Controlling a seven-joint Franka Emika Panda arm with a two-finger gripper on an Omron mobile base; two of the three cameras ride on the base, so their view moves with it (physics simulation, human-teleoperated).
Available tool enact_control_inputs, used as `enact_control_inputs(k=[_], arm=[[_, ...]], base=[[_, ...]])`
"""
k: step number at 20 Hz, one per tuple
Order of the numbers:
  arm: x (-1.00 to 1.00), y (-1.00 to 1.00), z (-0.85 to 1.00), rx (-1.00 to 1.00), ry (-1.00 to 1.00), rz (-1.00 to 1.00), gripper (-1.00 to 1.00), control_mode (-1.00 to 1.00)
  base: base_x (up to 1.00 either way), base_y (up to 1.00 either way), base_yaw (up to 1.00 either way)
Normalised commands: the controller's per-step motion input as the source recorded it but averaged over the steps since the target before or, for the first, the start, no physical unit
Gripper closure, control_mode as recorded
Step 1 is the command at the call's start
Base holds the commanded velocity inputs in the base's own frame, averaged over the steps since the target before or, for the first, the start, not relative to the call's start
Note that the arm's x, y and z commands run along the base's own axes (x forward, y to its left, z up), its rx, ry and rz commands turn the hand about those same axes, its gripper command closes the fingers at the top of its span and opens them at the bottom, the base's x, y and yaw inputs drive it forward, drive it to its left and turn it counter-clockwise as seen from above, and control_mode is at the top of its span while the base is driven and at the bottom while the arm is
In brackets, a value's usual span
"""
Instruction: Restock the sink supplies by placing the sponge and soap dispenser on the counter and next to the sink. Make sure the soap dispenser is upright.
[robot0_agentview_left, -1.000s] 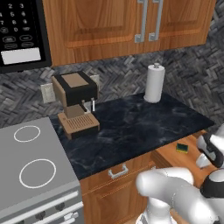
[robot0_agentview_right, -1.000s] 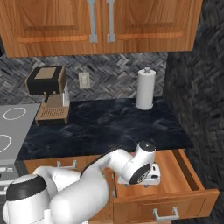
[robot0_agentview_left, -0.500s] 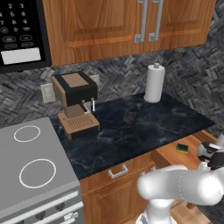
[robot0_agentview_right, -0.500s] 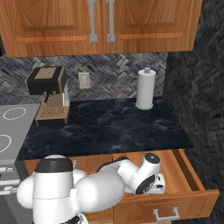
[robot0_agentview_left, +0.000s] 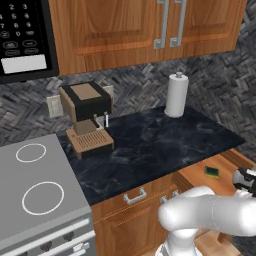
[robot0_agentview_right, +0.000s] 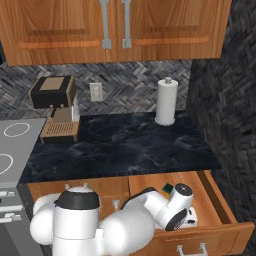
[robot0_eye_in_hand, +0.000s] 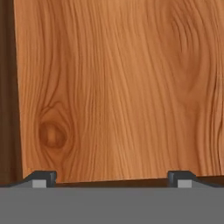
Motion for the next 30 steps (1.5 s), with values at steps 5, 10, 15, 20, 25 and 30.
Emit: enact_control_inputs(k=[5, 10, 15, 20, 25, 30], arm=[[-0.42, -0.25, -0.23, 0.0, 0.0, 0.0, -1.0, -1.0], [-0.17, -0.28, 0.09, 0.0, 0.0, 0.0, -1.0, -1.0], [0.42, -0.23, 0.5, 0.0, 0.03, 0.0, -1.0, -1.0], [0.94, -0.04, 0.08, 0.0, 0.06, 0.0, -1.0, -1.0], [0.91, -0.01, 0.0, 0.0, 0.03, 0.02, -1.0, -1.0], [0.95, -0.09, 0.0, 0.0, 0.0, 0.1, -1.0, -1.0]], base=[[0.0, 0.0, 0.0], [0.0, 0.0, 0.0], [0.0, 0.0, 0.0], [0.0, 0.0, 0.0], [0.0, 0.0, 0.0], [0.0, 0.0, 0.0]])
